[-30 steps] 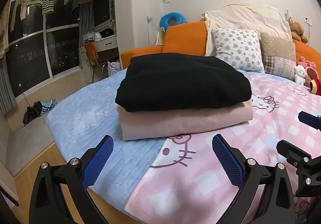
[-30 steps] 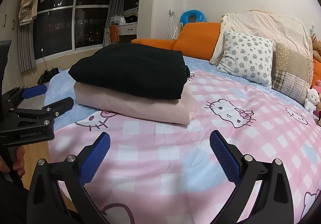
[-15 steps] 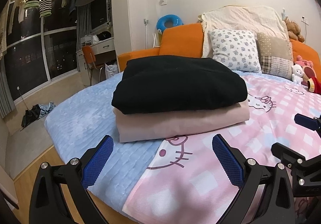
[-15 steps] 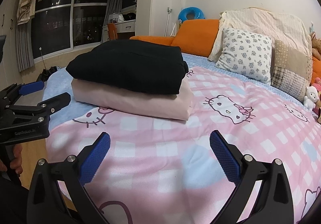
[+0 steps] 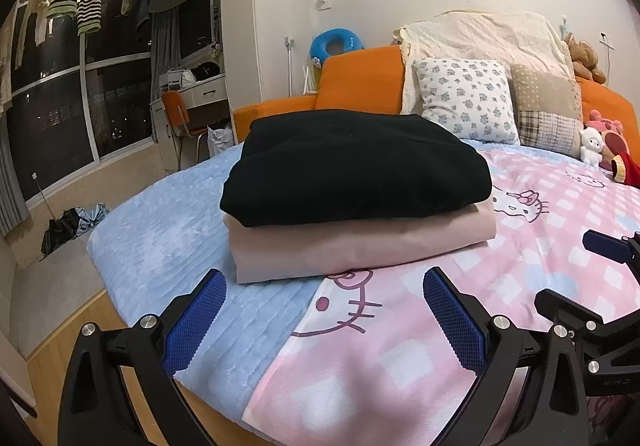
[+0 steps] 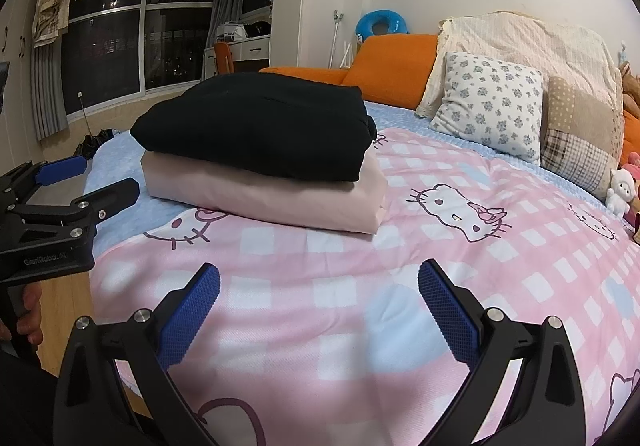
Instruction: Fold large clothes
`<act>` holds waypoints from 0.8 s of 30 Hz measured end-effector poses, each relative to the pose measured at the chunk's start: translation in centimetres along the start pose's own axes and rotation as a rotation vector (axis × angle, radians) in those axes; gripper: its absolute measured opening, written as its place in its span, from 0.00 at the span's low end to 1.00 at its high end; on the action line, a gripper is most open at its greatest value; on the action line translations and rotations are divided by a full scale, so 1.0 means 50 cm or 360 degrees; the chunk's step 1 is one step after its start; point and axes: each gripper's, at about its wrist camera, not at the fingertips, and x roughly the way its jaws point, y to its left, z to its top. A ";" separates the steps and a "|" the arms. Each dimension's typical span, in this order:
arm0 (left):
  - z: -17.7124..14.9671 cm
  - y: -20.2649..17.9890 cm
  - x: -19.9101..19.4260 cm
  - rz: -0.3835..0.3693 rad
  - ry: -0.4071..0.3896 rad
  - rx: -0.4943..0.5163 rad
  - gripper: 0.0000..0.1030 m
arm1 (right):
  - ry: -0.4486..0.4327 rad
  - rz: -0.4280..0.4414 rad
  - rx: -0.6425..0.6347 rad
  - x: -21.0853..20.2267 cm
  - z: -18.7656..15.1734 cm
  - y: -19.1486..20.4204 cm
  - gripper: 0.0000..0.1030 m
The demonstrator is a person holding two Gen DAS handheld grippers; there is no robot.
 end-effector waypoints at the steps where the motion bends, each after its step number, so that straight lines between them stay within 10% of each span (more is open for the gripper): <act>1: -0.001 0.001 0.001 -0.0006 0.0001 0.0002 0.97 | -0.0005 0.0002 0.0006 -0.002 0.000 0.000 0.95; 24: -0.001 -0.004 -0.006 -0.0006 -0.0015 -0.0009 0.97 | -0.0005 0.0003 -0.0020 0.004 0.000 -0.003 0.95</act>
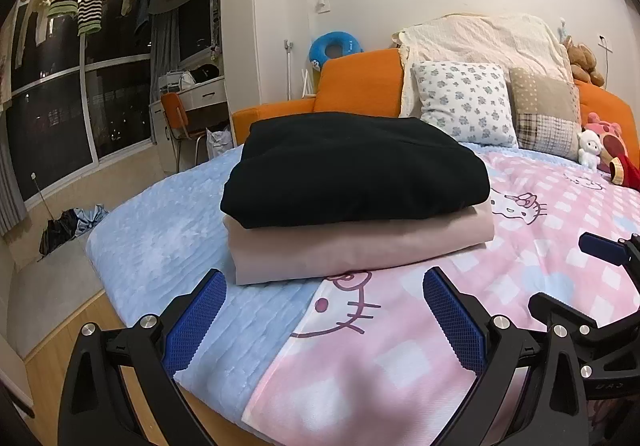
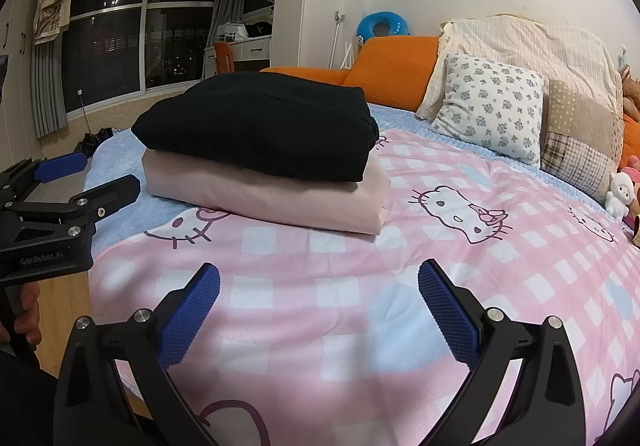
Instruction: Fold large clothes
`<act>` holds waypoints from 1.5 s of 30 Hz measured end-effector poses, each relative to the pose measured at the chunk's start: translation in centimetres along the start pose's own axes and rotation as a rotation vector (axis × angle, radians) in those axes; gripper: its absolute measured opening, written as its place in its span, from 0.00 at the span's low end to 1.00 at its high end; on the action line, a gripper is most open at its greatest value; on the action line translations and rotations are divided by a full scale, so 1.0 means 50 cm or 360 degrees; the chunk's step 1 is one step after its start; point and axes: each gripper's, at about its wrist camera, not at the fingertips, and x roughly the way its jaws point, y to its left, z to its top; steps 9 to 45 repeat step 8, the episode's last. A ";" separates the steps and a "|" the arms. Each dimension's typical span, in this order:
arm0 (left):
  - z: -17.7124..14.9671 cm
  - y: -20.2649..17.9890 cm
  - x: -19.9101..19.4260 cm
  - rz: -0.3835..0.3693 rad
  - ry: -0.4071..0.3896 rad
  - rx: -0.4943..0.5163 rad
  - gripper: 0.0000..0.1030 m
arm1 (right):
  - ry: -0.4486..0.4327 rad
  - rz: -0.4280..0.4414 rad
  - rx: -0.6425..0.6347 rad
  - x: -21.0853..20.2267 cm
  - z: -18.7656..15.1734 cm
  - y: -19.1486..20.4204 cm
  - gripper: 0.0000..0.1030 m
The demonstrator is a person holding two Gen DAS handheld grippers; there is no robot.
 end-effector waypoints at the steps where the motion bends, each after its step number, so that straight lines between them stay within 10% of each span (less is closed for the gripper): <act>1: -0.001 -0.001 0.000 0.0009 0.0003 0.0000 0.97 | 0.0001 0.0000 -0.0002 0.001 -0.001 -0.001 0.95; 45: -0.004 -0.007 0.005 0.0001 0.0044 0.0014 0.97 | -0.0001 0.0000 0.0001 0.000 0.000 0.000 0.95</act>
